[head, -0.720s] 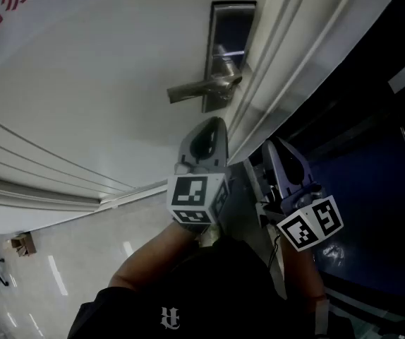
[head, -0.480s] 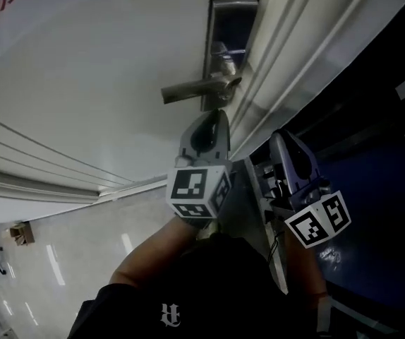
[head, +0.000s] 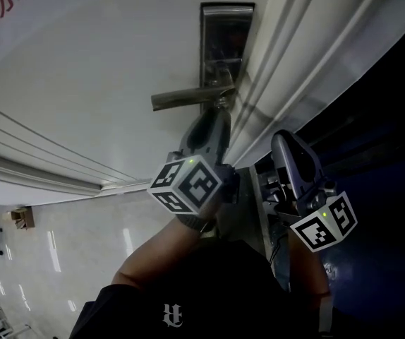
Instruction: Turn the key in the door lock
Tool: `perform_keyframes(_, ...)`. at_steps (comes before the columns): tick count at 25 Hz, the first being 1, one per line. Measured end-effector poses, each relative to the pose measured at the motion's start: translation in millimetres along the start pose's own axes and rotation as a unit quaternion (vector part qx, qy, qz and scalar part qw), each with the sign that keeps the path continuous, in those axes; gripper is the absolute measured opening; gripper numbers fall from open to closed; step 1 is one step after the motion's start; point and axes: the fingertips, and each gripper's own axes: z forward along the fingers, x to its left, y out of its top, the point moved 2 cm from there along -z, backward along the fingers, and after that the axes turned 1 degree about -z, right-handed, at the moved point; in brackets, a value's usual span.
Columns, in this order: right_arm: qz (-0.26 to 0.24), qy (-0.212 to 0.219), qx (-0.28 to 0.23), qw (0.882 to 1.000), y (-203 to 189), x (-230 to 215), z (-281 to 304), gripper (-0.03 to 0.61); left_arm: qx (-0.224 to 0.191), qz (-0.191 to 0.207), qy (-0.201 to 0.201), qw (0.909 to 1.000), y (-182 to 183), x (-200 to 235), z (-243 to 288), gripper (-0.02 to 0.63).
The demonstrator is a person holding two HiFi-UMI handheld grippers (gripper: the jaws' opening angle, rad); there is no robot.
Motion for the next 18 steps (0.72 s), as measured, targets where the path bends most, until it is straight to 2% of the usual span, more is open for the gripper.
perform_keyframes(4, 0.01, 0.019, 0.008, 1.0, -1.5, -2.8, -0.1, 0.017, -0.018, -0.053, 0.002, 0.9984, -1.3, 3.6, 8.4, 0.104)
perform_keyframes(7, 0.012, 0.033, 0.014, 0.999, -1.7, -2.4, -0.1, 0.017, -0.04, -0.063, 0.003, 0.9972, 0.3, 2.6, 13.0, 0.104)
perform_keyframes(9, 0.013, 0.041, 0.018, 0.999, -2.5, -2.2, -0.4, 0.017, -0.05, -0.053, 0.006, 0.9974, 1.6, 2.4, 15.7, 0.101)
perform_keyframes(12, 0.014, 0.052, 0.024, 0.998, -4.7, -1.8, -1.0, 0.017, -0.054, 0.01, 0.019, 0.9983, 2.5, -2.8, 17.3, 0.051)
perform_keyframes(14, 0.014, 0.06, 0.027, 0.998, -5.7, -1.0, -0.8, 0.017, -0.05, 0.065, 0.031, 0.9962, 2.6, -5.1, 17.7, 0.044)
perform_keyframes(16, 0.013, 0.066, 0.03, 0.997, -6.6, 0.3, -0.5, 0.017, -0.042, 0.126, 0.044, 0.9902, 2.2, -6.5, 17.8, 0.044)
perform_keyframes(18, 0.013, 0.071, 0.032, 0.997, -7.3, 0.9, -0.3, 0.017, -0.031, 0.19, 0.057, 0.9797, 0.7, -7.9, 18.0, 0.044)
